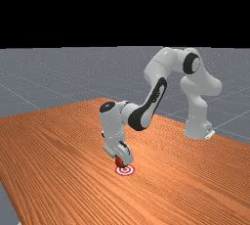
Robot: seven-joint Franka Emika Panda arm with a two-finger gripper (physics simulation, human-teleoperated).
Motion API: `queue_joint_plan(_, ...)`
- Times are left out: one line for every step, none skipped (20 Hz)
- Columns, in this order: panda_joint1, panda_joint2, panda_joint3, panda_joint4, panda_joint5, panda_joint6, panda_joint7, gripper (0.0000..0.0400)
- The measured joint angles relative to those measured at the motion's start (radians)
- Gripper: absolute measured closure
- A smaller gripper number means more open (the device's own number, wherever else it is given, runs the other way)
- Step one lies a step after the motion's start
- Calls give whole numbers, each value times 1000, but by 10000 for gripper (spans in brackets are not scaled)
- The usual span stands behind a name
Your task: Pick the apple to the marker
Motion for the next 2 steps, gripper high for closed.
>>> queue_joint_plan(3, 1, 1, -22, 0, 21, 0, 74)
queue_joint_plan(4, 3, 1, -36, 0, 36, -1, 45)
